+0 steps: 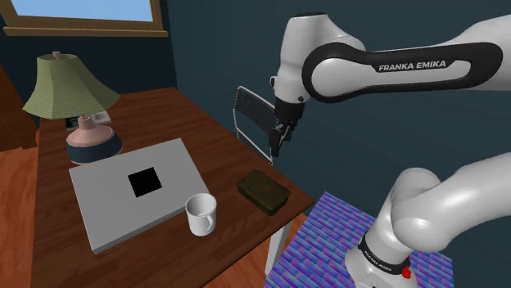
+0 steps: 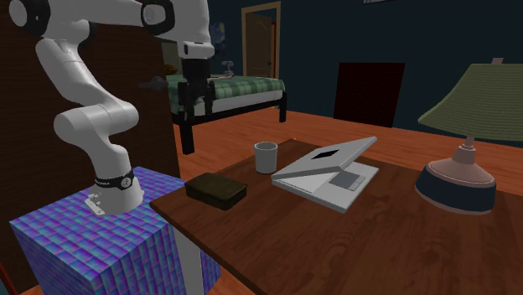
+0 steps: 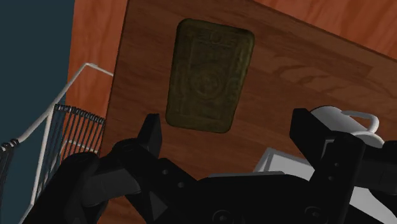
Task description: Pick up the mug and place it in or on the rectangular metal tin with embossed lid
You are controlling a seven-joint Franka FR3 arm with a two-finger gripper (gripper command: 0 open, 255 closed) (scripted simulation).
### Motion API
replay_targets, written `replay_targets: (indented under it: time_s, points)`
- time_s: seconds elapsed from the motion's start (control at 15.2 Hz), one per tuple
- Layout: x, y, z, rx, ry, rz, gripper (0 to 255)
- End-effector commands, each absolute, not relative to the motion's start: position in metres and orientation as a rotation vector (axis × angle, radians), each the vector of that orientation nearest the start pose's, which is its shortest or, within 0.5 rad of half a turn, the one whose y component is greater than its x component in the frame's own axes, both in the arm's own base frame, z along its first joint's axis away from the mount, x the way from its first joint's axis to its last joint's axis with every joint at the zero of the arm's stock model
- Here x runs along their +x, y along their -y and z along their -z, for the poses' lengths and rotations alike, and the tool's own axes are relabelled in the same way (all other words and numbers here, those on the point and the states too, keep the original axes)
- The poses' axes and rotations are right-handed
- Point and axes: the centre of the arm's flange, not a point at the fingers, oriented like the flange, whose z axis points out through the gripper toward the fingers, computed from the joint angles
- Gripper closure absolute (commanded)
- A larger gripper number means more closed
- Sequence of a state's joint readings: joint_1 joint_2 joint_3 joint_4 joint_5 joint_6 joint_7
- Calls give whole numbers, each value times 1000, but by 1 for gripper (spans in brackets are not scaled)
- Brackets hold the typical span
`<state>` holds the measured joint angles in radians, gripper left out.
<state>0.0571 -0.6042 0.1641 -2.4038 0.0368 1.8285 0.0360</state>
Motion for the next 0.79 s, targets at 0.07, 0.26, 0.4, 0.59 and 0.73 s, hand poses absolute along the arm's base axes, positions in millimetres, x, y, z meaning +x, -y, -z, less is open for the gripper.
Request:
replay_targets:
  time_s: [0.07,0.26,0.4,0.59,0.73]
  points:
    - [381,-116,-503,-3165,246,60,0]
    - [398,-140,-480,-3144,256,69,0]
    - [409,-157,-465,-3130,263,76,0]
    - [426,-182,-443,-3109,273,85,0]
    - [437,-199,-429,-3095,279,91,0]
